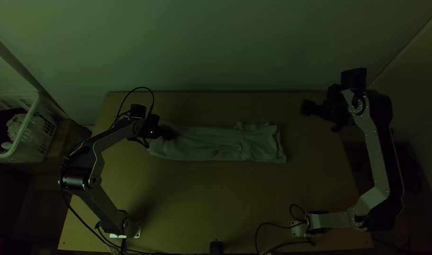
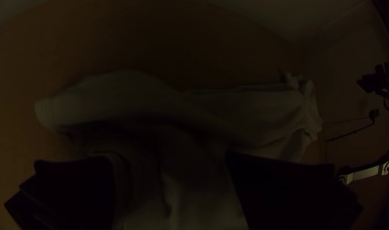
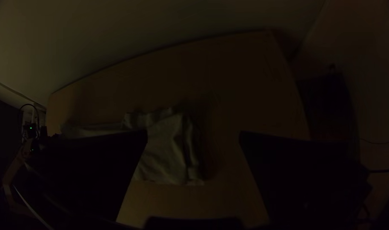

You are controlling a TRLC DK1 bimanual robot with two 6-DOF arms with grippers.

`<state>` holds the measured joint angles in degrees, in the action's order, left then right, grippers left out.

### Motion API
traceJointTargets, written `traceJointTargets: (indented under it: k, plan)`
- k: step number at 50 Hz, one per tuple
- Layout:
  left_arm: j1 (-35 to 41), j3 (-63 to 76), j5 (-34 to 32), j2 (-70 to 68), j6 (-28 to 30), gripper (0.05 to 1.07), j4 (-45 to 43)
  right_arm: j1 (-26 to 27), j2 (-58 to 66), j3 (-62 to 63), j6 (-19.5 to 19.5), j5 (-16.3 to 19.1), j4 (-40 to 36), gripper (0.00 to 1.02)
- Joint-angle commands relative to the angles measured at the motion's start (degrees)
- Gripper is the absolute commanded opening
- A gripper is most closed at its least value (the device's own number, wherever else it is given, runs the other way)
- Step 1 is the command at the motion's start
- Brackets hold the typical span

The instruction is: Fold the t-shirt

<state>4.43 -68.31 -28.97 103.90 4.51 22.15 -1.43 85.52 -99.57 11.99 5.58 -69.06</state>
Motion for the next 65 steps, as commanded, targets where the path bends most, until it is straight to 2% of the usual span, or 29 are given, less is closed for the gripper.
traceJointTargets:
  k: [1, 3, 4, 14, 22, 39, 49, 52, 56, 65]
  plan:
    - [0.50, 3.45, 1.55, 1.04, -1.88, 0.36, 0.52, -0.15, -1.49, 1.31, 1.02, 0.30, 0.33, 0.99]
    - [0.50, 3.71, 1.99, 0.69, -2.05, 0.14, 0.70, -0.15, -1.58, 1.40, 1.02, 0.30, 0.33, 0.99]
    - [0.41, 3.89, 1.99, 0.52, -1.96, 0.08, 0.96, -0.15, -1.67, 1.40, 0.93, 0.30, 0.41, 0.99]
    - [-2.76, 4.07, 2.16, -2.47, -1.70, 0.08, 3.86, 0.46, -2.19, 2.63, 0.76, 0.30, 0.59, 0.99]
    - [-8.29, 2.04, 5.59, -3.35, 0.50, 0.08, 6.85, 0.55, -3.34, 5.79, 0.58, 0.30, 2.52, 0.99]
    - [-19.89, -6.04, 14.65, -5.55, 9.37, 0.08, 16.08, 0.99, -4.04, 9.22, 0.40, 0.30, 5.95, 0.99]
    - [-25.26, -9.21, 17.19, -8.10, 14.91, 0.08, 20.56, 1.17, -4.66, 12.38, 0.23, 0.22, 9.38, 0.99]
    - [-25.78, -9.56, 19.13, -9.06, 16.40, 0.08, 21.71, 1.08, -4.92, 13.35, 0.23, 0.22, 10.35, 0.99]
    - [-25.61, -10.35, 25.28, -10.73, 18.78, 0.08, 23.02, 1.17, -5.01, 14.14, 0.23, 0.22, 10.61, 0.99]
    - [-23.94, -13.07, 28.00, -15.39, 20.89, 0.08, 29.35, 1.26, -6.06, 15.72, 0.05, 0.22, 11.58, 0.99]
